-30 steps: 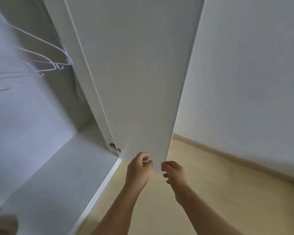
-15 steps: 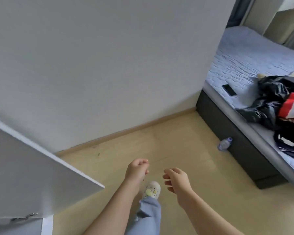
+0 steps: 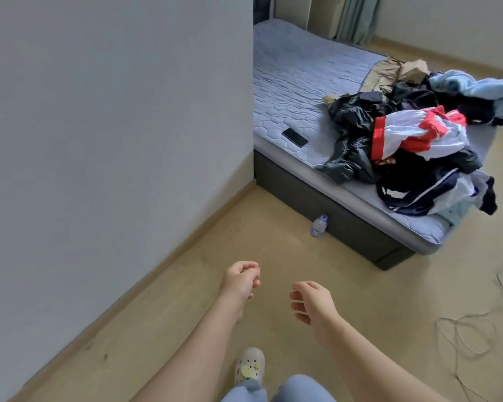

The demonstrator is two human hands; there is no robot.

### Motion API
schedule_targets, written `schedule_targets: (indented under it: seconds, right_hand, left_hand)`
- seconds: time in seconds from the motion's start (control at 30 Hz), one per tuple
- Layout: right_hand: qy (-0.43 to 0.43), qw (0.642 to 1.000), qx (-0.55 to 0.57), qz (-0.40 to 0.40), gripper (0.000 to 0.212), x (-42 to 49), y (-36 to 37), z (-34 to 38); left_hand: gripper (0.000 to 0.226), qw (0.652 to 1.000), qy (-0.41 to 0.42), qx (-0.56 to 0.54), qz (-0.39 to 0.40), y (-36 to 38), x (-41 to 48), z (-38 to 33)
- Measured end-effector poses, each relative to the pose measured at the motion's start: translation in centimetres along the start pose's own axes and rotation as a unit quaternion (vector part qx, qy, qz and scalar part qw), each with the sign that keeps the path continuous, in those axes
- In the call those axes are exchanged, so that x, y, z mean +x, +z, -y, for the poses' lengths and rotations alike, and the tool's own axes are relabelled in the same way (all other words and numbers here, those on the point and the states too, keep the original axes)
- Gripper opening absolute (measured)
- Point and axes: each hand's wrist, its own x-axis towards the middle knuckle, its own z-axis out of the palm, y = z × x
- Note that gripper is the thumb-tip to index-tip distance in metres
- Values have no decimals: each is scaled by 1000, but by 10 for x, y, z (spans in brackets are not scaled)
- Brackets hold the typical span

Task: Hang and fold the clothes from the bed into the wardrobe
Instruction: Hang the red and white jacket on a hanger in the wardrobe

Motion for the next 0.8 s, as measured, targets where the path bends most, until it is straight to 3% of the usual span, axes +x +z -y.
schedule_targets:
  seconds: [0.37, 0.8]
  right_hand:
    - [37, 976, 187, -102, 14, 71, -106, 45]
    - [31, 973, 190, -130, 12, 198, -314, 162]
  left_hand:
    - [18, 986, -10, 119, 120, 140, 63, -63]
    - [14, 980, -8, 147, 134, 369, 132, -158]
